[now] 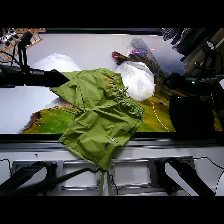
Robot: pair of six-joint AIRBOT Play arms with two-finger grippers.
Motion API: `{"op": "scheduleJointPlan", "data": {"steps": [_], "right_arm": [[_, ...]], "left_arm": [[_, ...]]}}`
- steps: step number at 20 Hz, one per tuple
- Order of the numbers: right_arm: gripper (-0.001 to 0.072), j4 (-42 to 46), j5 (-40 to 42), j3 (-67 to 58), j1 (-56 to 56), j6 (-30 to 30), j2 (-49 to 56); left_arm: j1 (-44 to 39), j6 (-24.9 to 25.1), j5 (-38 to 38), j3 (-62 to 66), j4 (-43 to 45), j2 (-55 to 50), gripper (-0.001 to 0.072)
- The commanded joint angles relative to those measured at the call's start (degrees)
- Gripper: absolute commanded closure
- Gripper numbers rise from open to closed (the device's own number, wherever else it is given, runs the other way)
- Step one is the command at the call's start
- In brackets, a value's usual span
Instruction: Fold the clothes and pants, and hang the long-sleeved shirts on hangers.
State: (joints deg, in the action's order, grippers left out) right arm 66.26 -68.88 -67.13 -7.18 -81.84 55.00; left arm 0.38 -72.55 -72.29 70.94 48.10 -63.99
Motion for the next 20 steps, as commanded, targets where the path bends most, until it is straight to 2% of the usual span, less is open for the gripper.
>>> {"op": "scheduleJointPlan", "data": {"steps": [1,3,4,5,6,8,10,13,16,20], "right_arm": [[0.0209,-0.1,3.2,-0.1,0.1,-0.1,0.0],[0.0209,-1.2,2.3,-0.1,0.1,-0.1,0.1],[0.0209,-1.9,1.7,-0.1,0.1,-0.1,0.1],[0.0209,-2.4,1.6,-0.1,0.1,0.0,0.1],[0.0209,-2.5,1.6,-0.1,0.1,0.0,0.1],[0.0209,-2.3,1.4,0.0,0.1,0.8,0.1],[0.0209,-1.7,0.7,0.0,0.1,2.1,0.1],[0.0209,-1.0,0.9,0.0,0.1,2.1,0.1],[0.0209,-1.0,1.0,0.0,0.1,2.5,0.1],[0.0209,-1.0,0.9,-0.1,0.1,3.1,0.1]], "left_arm": [[0.0,-7.0,-6.8,-3.8,5.1,2.0,0.0486],[0.0,-13.5,-5.0,-10.5,16.5,7.7,0.0484],[0.0,-16.1,-2.8,-14.4,22.1,11.4,0.0450],[0.1,-18.3,-0.3,-18.2,25.9,15.0,0.0334],[0.2,-19.8,2.2,-21.6,27.4,17.8,0.0250],[0.4,-20.0,5.9,-28.0,24.8,21.0,0.0243],[0.4,-18.7,5.5,-32.9,21.7,21.0,0.0239],[0.5,-18.0,7.9,-39.0,22.3,20.9,0.0239],[0.5,-15.5,8.5,-41.8,22.5,18.4,0.0238],[0.4,-15.5,9.7,-42.0,23.9,13.6,0.0238]]}}
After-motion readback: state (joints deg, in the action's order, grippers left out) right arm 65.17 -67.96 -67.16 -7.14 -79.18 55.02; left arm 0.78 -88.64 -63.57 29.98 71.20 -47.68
